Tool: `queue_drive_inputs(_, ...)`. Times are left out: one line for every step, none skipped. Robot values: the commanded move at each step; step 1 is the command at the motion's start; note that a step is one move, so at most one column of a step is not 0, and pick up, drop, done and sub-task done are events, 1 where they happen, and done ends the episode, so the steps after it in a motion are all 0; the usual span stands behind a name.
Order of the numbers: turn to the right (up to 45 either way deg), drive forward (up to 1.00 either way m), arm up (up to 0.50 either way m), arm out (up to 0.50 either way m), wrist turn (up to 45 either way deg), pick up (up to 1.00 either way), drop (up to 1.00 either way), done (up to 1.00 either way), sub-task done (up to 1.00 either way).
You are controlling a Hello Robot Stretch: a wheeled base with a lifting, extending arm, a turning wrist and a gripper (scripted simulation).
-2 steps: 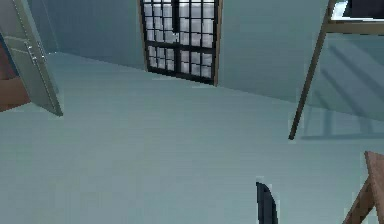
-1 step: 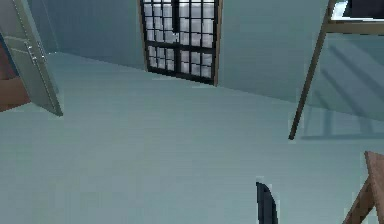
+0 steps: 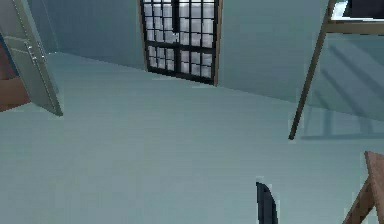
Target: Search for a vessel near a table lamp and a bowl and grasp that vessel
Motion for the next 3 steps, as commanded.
queue_drive_inputs(0.0, 0.00, -0.24, 0.00, 0.0, 0.00, 0.00, 0.00, 0.00)
queue_drive_inputs(0.0, 0.00, 0.00, 0.00, 0.0, 1.00, 0.00, 0.00, 0.00)
queue_drive_inputs(0.0, 0.00, 0.10, 0.00, 0.0, 0.00, 0.00, 0.00, 0.00)
